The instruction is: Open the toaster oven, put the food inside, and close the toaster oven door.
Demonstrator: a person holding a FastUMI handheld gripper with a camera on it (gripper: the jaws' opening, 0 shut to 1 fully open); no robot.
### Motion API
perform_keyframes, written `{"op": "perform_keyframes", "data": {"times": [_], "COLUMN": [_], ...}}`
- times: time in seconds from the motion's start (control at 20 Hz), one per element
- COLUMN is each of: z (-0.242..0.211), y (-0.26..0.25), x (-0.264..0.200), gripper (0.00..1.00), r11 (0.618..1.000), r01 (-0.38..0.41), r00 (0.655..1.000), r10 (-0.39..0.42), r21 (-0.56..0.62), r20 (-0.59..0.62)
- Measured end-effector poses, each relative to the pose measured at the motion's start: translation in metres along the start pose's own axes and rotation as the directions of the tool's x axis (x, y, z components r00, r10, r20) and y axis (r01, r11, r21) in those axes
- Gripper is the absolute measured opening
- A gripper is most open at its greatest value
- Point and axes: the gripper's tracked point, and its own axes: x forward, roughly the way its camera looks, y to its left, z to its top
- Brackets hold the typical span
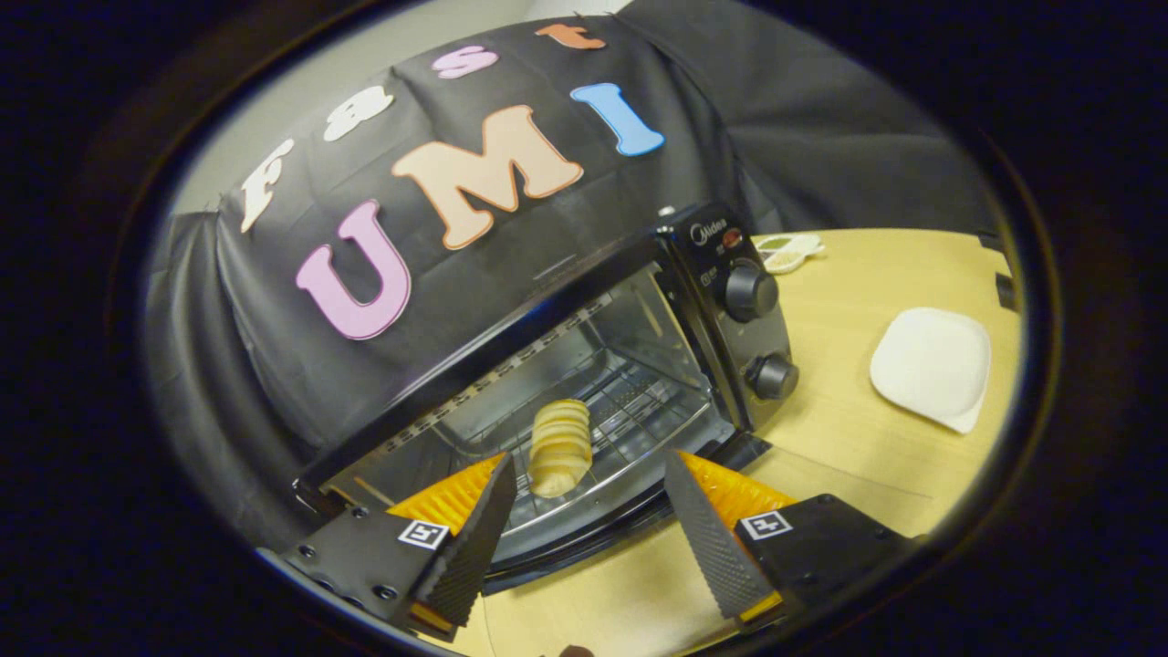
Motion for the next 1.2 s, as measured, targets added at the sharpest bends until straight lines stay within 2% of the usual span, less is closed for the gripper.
{"op": "perform_keyframes", "data": {"times": [0.2,0.35,0.5,0.85,1.05,1.2], "z": [0.005,-0.001,-0.021,-0.067,-0.092,-0.095], "y": [-0.012,-0.037,-0.045,-0.068,-0.083,-0.080], "x": [-0.041,-0.077,-0.105,-0.151,-0.150,-0.139], "gripper": [1.00,1.00,1.00,1.00,1.00,1.00], "r11": [0.982,0.917,0.868,0.867,0.863,0.879], "r01": [0.007,0.087,0.080,-0.009,-0.044,-0.089], "r00": [1.000,0.992,0.985,0.984,0.976,0.977], "r10": [-0.011,-0.115,-0.144,-0.082,-0.071,-0.014], "r21": [-0.190,-0.388,-0.491,-0.498,-0.504,-0.469], "r20": [-0.020,-0.050,-0.094,-0.161,-0.207,-0.211]}}
